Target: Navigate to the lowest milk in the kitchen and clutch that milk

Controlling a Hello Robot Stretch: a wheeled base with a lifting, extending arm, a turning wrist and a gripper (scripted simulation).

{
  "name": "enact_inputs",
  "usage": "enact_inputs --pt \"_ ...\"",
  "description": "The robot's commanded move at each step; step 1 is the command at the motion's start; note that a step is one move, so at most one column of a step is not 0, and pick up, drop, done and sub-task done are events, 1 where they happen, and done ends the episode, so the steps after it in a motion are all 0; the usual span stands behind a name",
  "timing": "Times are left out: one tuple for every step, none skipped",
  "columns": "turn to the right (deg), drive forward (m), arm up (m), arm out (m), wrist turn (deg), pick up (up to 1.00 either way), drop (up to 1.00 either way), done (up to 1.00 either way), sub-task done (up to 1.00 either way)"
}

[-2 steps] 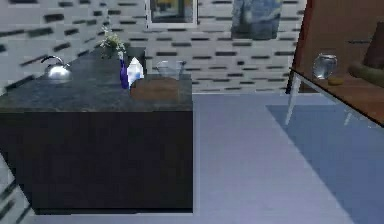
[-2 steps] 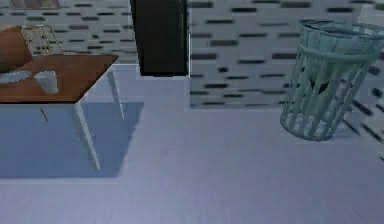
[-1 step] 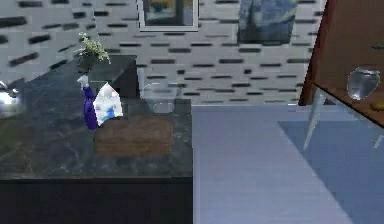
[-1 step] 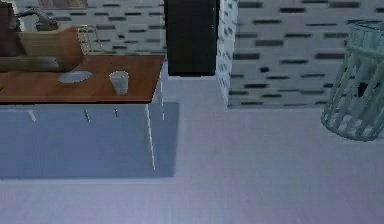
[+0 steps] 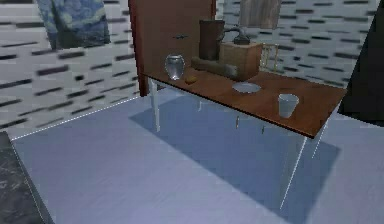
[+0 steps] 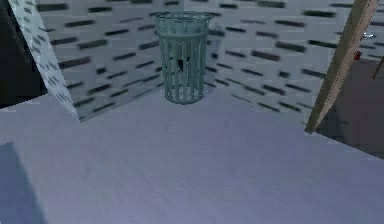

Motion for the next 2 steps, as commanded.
enact_inputs --pt "3.0 0.0 0.0 0.0 0.0 0.0 0.0 0.0 0.0" --pt "0.0 0.5 0.0 0.0 0.0 0.0 0.0 0.0 0.0"
